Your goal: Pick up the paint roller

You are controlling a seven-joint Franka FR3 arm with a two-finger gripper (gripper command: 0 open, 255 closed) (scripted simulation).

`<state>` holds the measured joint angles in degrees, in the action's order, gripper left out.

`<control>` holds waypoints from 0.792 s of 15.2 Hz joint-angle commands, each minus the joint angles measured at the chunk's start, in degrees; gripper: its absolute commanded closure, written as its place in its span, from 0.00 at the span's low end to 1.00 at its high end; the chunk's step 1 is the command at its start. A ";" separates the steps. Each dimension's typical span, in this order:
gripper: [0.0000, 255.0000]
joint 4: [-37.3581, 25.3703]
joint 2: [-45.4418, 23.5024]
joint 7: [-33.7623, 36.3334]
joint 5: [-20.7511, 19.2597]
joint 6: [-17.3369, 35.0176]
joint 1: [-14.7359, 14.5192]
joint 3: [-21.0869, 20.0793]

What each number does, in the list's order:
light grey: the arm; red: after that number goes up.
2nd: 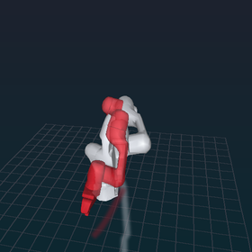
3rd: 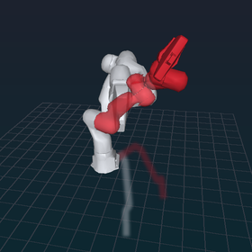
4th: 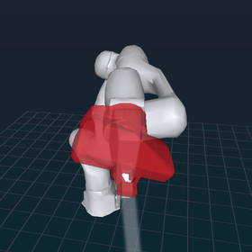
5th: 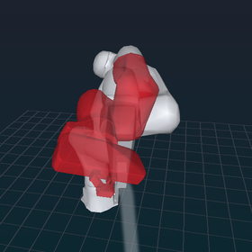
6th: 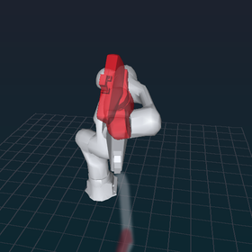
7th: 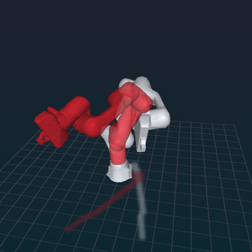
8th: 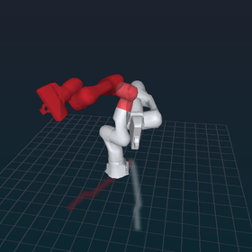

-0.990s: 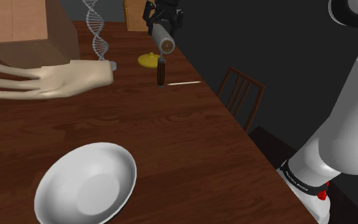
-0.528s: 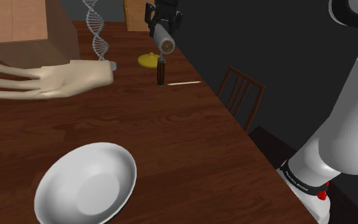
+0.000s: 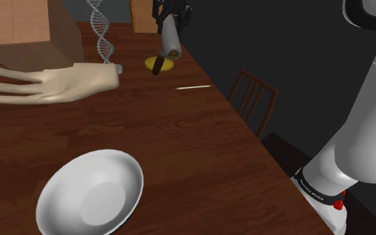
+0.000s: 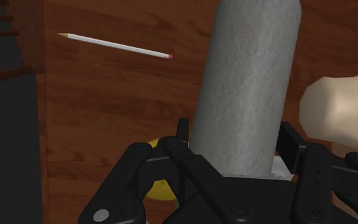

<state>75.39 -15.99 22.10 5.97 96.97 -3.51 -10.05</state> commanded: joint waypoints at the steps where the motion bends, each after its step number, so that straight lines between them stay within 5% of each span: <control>1: 1.00 -2.78 -0.68 0.37 -0.16 -2.03 -0.15 -0.04; 12: 1.00 -16.15 -4.78 1.75 -0.95 -11.24 -0.84 -0.16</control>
